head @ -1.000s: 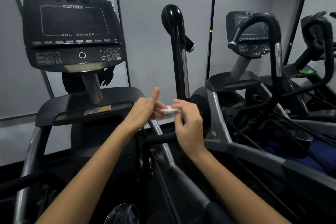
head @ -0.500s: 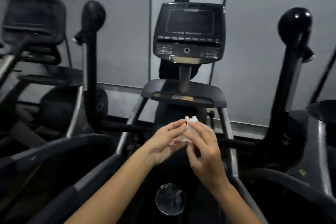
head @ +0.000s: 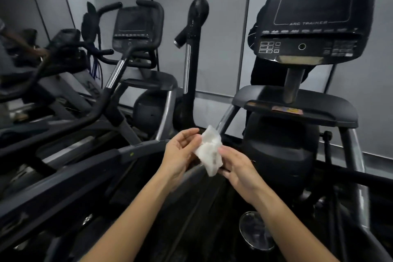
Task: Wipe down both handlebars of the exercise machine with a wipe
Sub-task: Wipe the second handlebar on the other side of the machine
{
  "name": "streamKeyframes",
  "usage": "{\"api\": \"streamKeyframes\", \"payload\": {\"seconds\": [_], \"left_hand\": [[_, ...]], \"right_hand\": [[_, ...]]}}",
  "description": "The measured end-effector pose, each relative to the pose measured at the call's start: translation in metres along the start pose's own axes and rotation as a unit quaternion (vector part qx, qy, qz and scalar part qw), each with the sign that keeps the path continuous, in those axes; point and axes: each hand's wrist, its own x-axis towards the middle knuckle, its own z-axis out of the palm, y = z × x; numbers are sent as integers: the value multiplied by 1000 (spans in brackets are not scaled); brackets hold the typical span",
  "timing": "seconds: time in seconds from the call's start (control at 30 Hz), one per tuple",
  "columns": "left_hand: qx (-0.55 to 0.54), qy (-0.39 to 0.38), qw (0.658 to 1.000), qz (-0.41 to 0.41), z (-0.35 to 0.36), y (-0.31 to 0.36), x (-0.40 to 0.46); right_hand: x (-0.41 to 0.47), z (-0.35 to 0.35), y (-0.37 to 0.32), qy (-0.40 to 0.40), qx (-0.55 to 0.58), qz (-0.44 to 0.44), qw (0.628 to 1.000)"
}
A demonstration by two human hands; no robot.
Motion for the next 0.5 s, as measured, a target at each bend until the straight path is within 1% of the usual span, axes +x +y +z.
{"api": "streamKeyframes", "payload": {"seconds": [0.03,0.1,0.23,0.37,0.43,0.5], "left_hand": [[8,10,1000,16,-10,2,5],[36,25,998,36,-23,2,13],[136,31,987,76,-52,4,39],[226,33,965,133,-72,4,66],[238,40,958,154,-81,3,87],[240,48,955,171,-89,2,109]], "right_hand": [[9,8,2,-1,-10,-6,1000],[22,15,5,30,-34,-26,999],[57,36,7,84,-118,-87,986],[91,60,0,135,-212,-165,954],[112,68,0,161,-241,-199,936],[138,77,2,190,-274,-215,918]]}}
